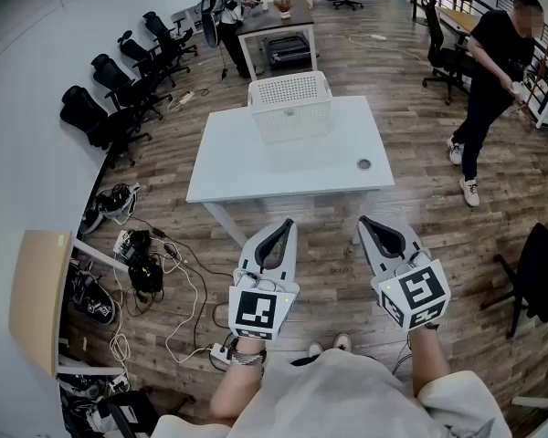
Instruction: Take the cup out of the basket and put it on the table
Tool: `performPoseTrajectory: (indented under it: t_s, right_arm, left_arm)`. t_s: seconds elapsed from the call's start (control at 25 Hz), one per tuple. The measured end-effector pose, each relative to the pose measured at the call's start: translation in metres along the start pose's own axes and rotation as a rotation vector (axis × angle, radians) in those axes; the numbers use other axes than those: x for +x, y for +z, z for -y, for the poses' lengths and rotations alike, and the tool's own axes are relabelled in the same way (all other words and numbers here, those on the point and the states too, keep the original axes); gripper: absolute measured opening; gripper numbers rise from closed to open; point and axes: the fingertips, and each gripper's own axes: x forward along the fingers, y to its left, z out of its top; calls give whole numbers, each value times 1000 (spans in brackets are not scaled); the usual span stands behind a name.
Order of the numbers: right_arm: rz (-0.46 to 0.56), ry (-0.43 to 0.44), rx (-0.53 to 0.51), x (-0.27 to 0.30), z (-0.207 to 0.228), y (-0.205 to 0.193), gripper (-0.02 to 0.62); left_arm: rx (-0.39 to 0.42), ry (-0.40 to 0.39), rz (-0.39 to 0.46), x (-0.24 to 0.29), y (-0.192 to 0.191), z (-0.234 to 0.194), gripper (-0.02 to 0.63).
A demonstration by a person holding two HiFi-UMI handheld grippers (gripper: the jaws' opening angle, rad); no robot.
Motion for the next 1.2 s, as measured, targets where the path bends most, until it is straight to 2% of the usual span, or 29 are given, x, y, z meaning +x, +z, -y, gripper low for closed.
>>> performPoseTrajectory:
  t_s: [0.24,0.48,0.76,1.0,1.2]
  right_arm:
    - [51,18,53,-4,8,10,17]
    - [42,16,41,-7,31,3,17]
    - [36,70,70,1,54,-4,17]
    - [20,102,29,27,70,-10,17]
    - [28,103,67,65,86,-19,17]
  left_arm:
    - [5,-5,-15,6,1,3,2]
    - [10,8,-22,21,-1,12,2]
    - [-2,31,-31,45,-6,19,2]
    - [-11,33,-37,78,-17,4,2]
    - [-17,29,-36,108,-34,-22,2]
